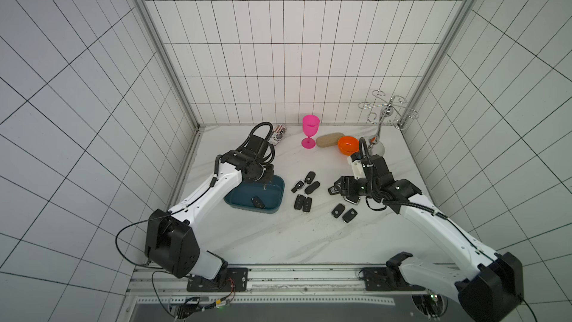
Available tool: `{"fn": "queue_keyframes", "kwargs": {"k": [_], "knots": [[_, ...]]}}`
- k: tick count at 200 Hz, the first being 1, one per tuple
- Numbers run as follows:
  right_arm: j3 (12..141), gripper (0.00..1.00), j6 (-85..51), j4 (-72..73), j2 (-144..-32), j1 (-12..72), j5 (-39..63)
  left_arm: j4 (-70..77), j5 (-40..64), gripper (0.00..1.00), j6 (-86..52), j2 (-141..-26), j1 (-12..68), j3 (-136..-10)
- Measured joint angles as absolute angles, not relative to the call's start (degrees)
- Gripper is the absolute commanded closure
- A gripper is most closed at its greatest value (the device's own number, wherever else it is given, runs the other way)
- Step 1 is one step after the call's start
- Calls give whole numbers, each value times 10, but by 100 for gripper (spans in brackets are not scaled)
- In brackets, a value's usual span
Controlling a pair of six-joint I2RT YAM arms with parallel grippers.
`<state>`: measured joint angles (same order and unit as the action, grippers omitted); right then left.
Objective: Place the car key into the storage box
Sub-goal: Place the car key in the storage box.
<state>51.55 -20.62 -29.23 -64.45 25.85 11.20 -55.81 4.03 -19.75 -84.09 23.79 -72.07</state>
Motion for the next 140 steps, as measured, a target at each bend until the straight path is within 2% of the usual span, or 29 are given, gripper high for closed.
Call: {"fn": "queue_keyframes", "kwargs": {"k": [50,140], "knots": [[508,31,-207,-276,-644,258,131,-529,21,100,-290,-837,205,-609],[452,31,-217,-270,-625,258,154,-524,-69,100,-407,-966,201,-643]]}}
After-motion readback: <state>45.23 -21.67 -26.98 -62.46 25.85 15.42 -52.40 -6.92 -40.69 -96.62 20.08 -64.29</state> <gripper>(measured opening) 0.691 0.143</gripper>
